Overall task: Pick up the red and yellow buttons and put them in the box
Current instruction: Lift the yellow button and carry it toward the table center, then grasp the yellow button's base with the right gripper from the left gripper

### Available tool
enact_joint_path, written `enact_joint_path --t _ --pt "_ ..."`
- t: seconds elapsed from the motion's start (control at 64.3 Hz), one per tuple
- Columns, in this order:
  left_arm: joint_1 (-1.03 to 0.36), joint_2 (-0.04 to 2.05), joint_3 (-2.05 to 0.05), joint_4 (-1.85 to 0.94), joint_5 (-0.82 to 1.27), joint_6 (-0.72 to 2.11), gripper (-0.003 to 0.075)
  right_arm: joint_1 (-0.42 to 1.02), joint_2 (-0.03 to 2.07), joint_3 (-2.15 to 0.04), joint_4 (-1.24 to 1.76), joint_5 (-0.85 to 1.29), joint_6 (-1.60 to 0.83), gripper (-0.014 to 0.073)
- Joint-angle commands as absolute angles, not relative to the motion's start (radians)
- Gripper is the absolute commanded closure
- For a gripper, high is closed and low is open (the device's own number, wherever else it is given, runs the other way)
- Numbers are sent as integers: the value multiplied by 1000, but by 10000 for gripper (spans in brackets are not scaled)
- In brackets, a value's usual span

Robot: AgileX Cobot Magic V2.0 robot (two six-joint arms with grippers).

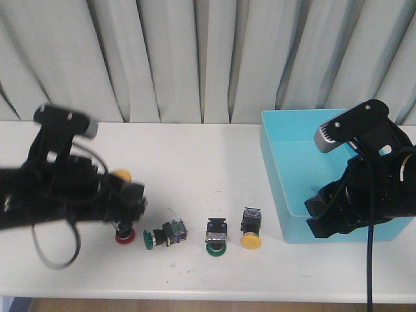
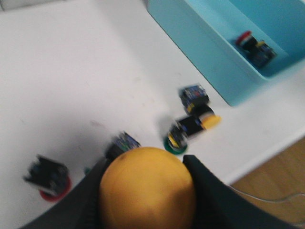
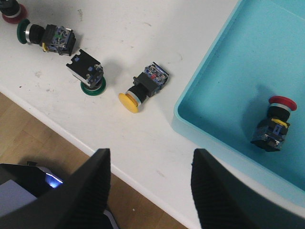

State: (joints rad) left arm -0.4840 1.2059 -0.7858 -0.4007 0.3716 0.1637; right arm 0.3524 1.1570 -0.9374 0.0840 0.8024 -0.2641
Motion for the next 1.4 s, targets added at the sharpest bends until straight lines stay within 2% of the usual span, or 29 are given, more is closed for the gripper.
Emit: enact_joint_path --t 0.0,0.451,0.638,0.949,1.026,1.089,1.229,1.384 --pt "-482 1143 -736 -582 269 280 563 353 1133 -962 80 758 -269 221" --pt "-491 1145 -711 -1398 495 957 563 353 1133 -962 80 758 -269 221" --pt "-491 1207 -711 -1738 553 1210 563 353 1133 -962 80 754 -269 221" --pt "-487 1336 -761 -1736 716 1221 563 353 1133 -962 201 748 -270 221" --pt "-487 1339 -761 -1736 713 1221 563 355 1134 -962 264 749 -352 221" --pt "-486 1339 -761 -1736 708 1220 563 365 1136 -962 347 761 -509 217" --pt "-485 1339 -761 -1736 674 1198 563 445 1136 -962 437 791 -756 150" --pt "-485 1339 -761 -1736 625 1115 563 548 1138 -962 409 763 -794 39"
